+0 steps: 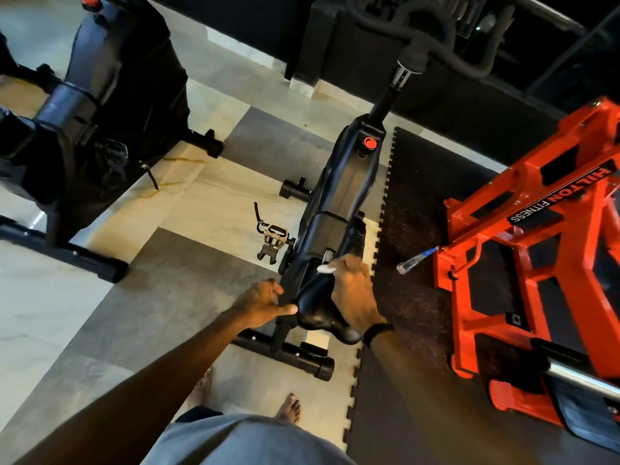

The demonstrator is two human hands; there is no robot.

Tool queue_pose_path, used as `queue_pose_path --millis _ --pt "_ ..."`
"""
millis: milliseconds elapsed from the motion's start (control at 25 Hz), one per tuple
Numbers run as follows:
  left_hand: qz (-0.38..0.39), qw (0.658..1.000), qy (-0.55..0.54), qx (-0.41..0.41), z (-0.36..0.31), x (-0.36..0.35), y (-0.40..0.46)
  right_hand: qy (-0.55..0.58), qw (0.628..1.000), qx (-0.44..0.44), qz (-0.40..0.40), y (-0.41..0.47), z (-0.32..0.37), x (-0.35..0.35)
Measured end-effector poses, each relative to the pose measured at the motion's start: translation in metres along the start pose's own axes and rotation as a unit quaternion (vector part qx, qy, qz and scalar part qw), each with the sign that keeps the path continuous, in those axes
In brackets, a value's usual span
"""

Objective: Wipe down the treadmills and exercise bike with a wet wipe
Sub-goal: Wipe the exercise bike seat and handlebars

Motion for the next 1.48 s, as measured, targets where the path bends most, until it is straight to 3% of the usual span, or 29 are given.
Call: queue_pose_path --millis 120,240,320,400,520,680,880,1080,1280,1480 --pt "-0.018 0.997 -0.070 0.003 -0.002 0.001 0.001 -0.012 1.000 0.026 0.009 -0.044 0.015 -0.023" --pt "-0.077 0.990 -0.114 0.007 -0.003 0.010 0.007 0.060 0.996 0.066 0.008 -0.065 0.038 -0.035" --pt "-0.105 0.986 -0.126 0.011 0.000 0.016 0.011 0.142 0.988 0.068 -0.007 -0.053 0.046 -0.023" --pt "-0.127 0.979 -0.157 0.022 0.001 0.020 0.013 0.152 0.987 0.030 -0.043 -0.015 0.039 0.003" --pt "-0.142 0.979 -0.146 0.028 -0.002 0.019 0.015 0.062 0.995 -0.004 -0.081 0.062 0.014 0.052" --pt "-0.138 0.981 -0.136 0.015 -0.010 0.018 0.016 -0.154 0.988 0.006 0.028 0.088 -0.002 0.048" --pt "-0.128 0.979 -0.159 0.020 -0.010 0.019 0.019 -0.144 0.985 0.005 0.093 0.021 0.034 -0.002" --pt "-0.135 0.972 -0.185 0.046 -0.015 0.016 0.025 -0.098 0.990 0.066 0.083 -0.012 0.051 -0.027" --pt "-0.123 0.979 -0.160 0.042 -0.024 0.008 0.034 -0.053 0.970 0.233 0.035 -0.041 0.039 -0.031" --pt "-0.107 0.983 -0.144 0.029 -0.034 0.001 0.035 -0.035 0.955 0.289 0.052 -0.060 0.021 -0.020"
Point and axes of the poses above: each hand's wrist, its own y-axis towards the middle knuckle, its own x-axis out of the back of the hand, z = x × y, the point moved 2 cm from there along y, towards the middle knuckle, and after that the axes turned 14 degrees about y, right-handed, at the moved point
